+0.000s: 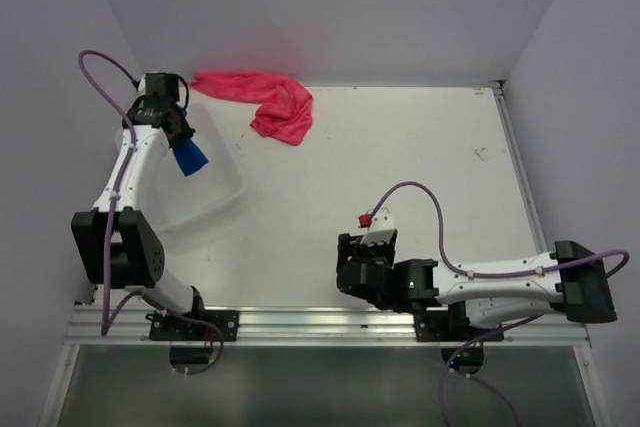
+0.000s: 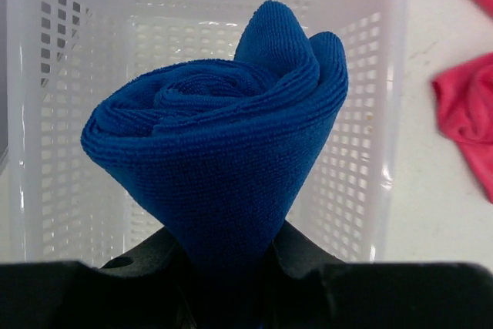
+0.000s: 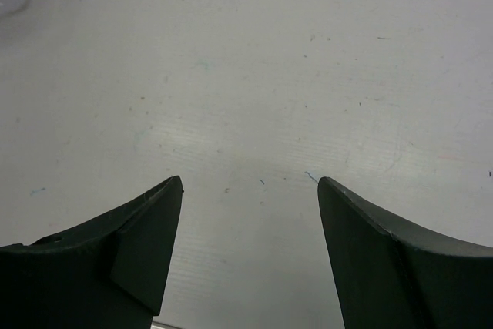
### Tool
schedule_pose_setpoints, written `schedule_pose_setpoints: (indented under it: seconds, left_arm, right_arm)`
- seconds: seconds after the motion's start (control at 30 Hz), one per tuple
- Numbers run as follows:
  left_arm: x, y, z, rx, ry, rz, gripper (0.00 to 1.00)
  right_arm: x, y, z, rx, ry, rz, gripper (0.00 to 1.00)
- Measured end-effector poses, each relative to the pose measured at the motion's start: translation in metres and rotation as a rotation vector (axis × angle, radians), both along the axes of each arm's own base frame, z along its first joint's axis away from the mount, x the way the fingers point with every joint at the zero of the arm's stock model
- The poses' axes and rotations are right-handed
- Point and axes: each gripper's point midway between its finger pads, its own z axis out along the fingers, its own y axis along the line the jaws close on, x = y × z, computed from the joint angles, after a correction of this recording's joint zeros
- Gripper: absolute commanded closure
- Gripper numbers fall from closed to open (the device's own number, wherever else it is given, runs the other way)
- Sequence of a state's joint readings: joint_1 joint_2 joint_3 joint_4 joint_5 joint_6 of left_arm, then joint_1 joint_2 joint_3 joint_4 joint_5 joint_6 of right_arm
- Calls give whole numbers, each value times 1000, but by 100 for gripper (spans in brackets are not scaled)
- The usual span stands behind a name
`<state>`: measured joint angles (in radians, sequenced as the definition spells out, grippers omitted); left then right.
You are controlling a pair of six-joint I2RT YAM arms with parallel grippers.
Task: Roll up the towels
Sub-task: Place the rolled towel into the container
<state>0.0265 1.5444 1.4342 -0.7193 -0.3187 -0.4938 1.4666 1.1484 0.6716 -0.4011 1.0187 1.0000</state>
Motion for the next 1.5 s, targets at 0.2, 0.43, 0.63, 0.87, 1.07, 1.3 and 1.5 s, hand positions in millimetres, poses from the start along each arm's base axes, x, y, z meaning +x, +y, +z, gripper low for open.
schedule_pose_setpoints:
  seconds: [0.2,0.43,0.63,0.87,1.07,1.3,1.5]
  left_arm:
    - [11,22,-69,-34,179,-6,100]
    - [52,21,-110,-53,256,-62,100]
    - [62,20,-140,-95,302,-75,99]
    - [69,19,-155,-149,311,-91,77]
    - [71,19,-156,-166,301,-98,66]
    - [73,22,-163,-191,274,-97,42]
    - [73,22,-165,-211,255,-104,35]
  right_arm:
    - [17,-12,-10,-22,39,-36,25]
    - [33,-11,-16,-29,69,-41,25]
    - [45,-9,-33,-54,121,-42,25]
    - [53,0,-41,-61,155,-28,25]
    - [56,7,-44,-63,169,-9,25]
    - [56,12,-46,-74,181,11,25]
    - [57,12,-45,-75,181,15,26]
